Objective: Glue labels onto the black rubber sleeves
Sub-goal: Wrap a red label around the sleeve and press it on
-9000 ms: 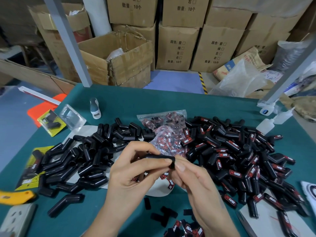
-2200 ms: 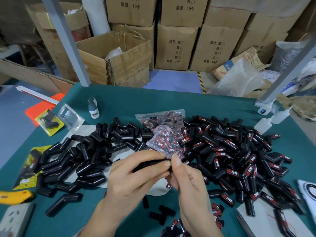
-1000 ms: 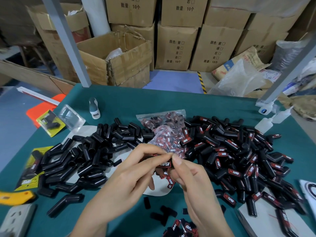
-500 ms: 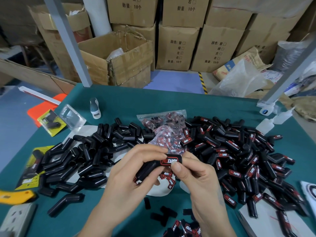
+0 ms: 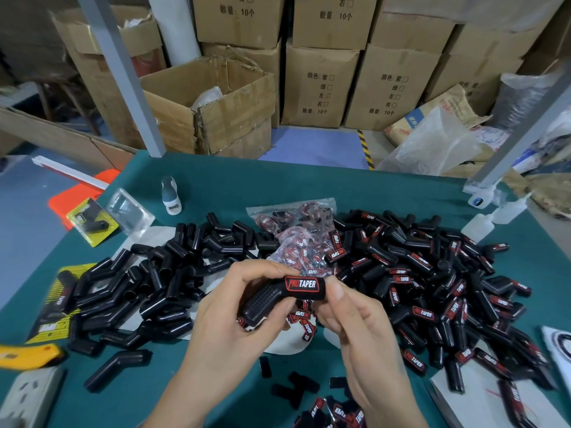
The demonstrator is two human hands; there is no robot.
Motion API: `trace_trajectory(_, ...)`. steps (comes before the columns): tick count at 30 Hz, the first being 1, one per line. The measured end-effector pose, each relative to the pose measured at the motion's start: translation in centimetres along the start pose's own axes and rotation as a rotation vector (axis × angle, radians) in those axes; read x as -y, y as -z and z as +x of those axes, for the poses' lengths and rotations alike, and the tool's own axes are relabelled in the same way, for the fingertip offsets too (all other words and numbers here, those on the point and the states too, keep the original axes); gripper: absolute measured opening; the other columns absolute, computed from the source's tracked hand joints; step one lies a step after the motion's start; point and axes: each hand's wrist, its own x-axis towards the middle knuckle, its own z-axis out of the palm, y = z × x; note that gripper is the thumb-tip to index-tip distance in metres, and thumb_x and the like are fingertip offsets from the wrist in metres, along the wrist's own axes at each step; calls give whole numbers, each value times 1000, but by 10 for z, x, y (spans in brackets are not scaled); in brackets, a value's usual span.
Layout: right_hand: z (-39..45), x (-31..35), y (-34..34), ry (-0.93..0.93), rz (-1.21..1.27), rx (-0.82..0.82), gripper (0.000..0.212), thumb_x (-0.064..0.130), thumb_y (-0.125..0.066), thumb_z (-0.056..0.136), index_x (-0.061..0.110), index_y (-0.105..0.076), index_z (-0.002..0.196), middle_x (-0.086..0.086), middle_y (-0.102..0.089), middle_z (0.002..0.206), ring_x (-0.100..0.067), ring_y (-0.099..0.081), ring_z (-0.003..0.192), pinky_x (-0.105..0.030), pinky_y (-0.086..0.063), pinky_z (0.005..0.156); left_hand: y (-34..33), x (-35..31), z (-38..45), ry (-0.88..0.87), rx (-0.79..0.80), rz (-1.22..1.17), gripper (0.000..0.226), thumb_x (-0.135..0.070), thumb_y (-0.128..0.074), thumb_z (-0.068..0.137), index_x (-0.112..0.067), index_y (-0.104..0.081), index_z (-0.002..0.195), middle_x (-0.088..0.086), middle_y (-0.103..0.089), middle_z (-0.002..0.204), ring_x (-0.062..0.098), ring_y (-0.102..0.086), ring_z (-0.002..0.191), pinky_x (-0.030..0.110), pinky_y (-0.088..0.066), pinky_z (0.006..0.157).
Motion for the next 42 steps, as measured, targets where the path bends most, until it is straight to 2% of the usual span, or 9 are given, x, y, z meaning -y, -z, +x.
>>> trace_trajectory(5,0,-1,0,-52,39,-34,89,76,-54,92,-12,-64,91,5,-24,66,-23,-24,68,-33,-27,68,0,-1,0,-30,5,11,38,-20,-73,91,-42,-60,119,-6,-72,121,18,-77,86,28,-64,66)
trace_trajectory(9,-1,0,1,9,-16,-5,57,71,-56,94,21,-61,68,9,-35,68,-14,-33,65,-26,-30,66,0,-1,0,-35,3,21,35,-20,-73,92,-39,-62,119,-5,-72,120,18,-77,86,26,-63,67)
trace_trajectory(13,-2,0,0,61,-138,-24,60,66,-63,93,10,-65,70,3,-39,72,-9,-37,67,-20,-30,62,-1,-1,1,-63,16,3,35,-19,-74,93,-37,-63,120,-6,-72,121,22,-75,98,28,-64,70)
trace_trajectory(19,-4,3,-2,166,-196,1,31,55,-62,98,41,-67,71,17,-42,74,-1,-39,65,-13,-31,61,-1,0,1,-136,1,-26,28,-25,-71,99,-37,-61,122,-8,-70,123,25,-72,109,33,-62,82)
trace_trajectory(24,-4,3,-2,92,-145,41,37,65,-71,88,35,-81,108,-12,-42,81,-27,-42,72,-32,-38,72,-3,1,2,-229,-30,-2,32,-25,-70,101,-40,-58,126,-8,-71,122,25,-70,114,30,-56,94)
trace_trajectory(29,-5,-2,-1,70,-50,-10,37,61,-78,83,30,-83,103,-5,-38,77,-15,-36,69,-42,-32,68,-6,-1,2,-268,-17,-12,31,-27,-68,103,-42,-56,128,-8,-71,123,22,-71,114,30,-57,93)
trace_trajectory(34,-5,-4,0,90,-57,-51,40,59,-74,89,20,-80,83,10,-38,74,-8,-38,68,-19,-31,61,-7,-2,1,-284,-8,-21,34,-25,-68,103,-43,-56,129,-7,-71,122,24,-71,113,33,-58,92)
trace_trajectory(37,-6,-4,1,112,-41,-74,36,56,-74,91,23,-80,82,14,-40,73,-6,-38,67,-17,-31,61,-8,-1,1,-269,3,-32,34,-24,-69,102,-42,-56,129,-5,-71,122,25,-71,113,35,-58,91)
trace_trajectory(42,-3,-6,0,24,16,-6,46,60,-78,86,16,-81,99,-27,-43,88,-32,-45,80,-43,-35,78,-8,-1,3,-286,-5,-10,38,-23,-69,102,-41,-54,132,-7,-70,125,25,-70,116,32,-55,97)
